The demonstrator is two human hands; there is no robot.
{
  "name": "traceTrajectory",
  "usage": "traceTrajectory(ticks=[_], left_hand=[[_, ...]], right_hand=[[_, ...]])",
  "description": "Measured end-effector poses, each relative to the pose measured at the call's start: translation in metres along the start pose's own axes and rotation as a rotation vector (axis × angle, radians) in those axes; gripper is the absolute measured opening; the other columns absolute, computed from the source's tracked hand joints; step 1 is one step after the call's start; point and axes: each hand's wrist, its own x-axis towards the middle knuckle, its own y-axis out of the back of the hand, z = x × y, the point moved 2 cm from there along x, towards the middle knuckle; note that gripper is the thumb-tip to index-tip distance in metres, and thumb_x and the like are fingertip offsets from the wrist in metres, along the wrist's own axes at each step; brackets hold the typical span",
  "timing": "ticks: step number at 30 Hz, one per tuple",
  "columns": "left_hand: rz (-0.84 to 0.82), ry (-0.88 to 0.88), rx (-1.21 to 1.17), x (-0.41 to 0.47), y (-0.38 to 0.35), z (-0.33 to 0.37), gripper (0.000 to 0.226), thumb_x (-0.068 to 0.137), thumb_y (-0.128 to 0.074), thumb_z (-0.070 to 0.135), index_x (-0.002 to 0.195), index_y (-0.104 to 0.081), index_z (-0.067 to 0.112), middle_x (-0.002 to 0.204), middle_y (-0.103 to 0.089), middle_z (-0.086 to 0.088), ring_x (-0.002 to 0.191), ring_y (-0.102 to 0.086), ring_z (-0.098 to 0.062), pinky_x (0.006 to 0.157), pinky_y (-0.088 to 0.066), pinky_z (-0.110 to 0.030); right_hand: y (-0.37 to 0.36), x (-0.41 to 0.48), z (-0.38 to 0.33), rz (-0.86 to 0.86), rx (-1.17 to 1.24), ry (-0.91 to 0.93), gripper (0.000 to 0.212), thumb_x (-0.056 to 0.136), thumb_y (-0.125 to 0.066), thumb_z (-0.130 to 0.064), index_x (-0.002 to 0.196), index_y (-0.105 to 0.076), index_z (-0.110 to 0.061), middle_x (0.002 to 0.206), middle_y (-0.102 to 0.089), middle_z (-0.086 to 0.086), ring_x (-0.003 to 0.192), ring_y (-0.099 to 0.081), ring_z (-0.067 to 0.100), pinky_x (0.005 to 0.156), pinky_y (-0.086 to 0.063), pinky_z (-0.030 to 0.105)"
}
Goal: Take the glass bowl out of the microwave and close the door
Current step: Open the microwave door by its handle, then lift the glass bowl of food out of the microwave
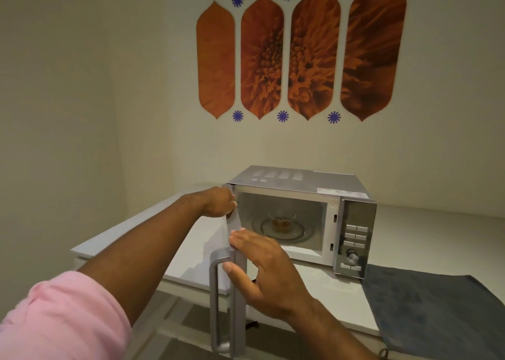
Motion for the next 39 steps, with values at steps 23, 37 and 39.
traceTrajectory(ticks=[23,37,39], left_hand=[[0.012,0.133,0.002,-0.042,0.034,0.007,0.043,0.11,-0.044,0.039,0.112,-0.07,0.005,0.119,-0.072,-0.014,0.109,-0.068,-0.031,0.102,-0.055,-0.046],[0.729,0.243,-0.803,-0.045,-0.032,0.134,0.027,0.102,-0.048,0.017,0.082,-0.065,0.009,0.083,-0.066,-0.005,0.069,-0.055,-0.013,0.057,-0.039,-0.027],[0.715,0.324,-0.957,-0.043,-0.059,0.134,0.03,0.101,-0.048,0.017,0.075,-0.062,0.011,0.076,-0.062,-0.003,0.071,-0.056,-0.019,0.059,-0.042,-0.03]], right_hand=[[-0.036,0.009,-0.002,-0.071,0.03,0.057,0.076,0.094,-0.033,-0.07,0.158,-0.009,-0.037,0.166,-0.006,-0.018,0.15,-0.003,-0.003,0.121,-0.01,0.034],[0.005,-0.008,0.13,0.095,0.155,-0.285,0.064,0.099,-0.046,-0.05,0.156,-0.028,-0.027,0.162,-0.03,-0.008,0.148,-0.026,0.009,0.119,-0.027,0.034],[0.009,-0.01,0.143,0.099,0.186,-0.324,0.062,0.1,-0.047,-0.044,0.156,-0.028,-0.025,0.163,-0.029,-0.005,0.149,-0.026,0.012,0.119,-0.027,0.035]])
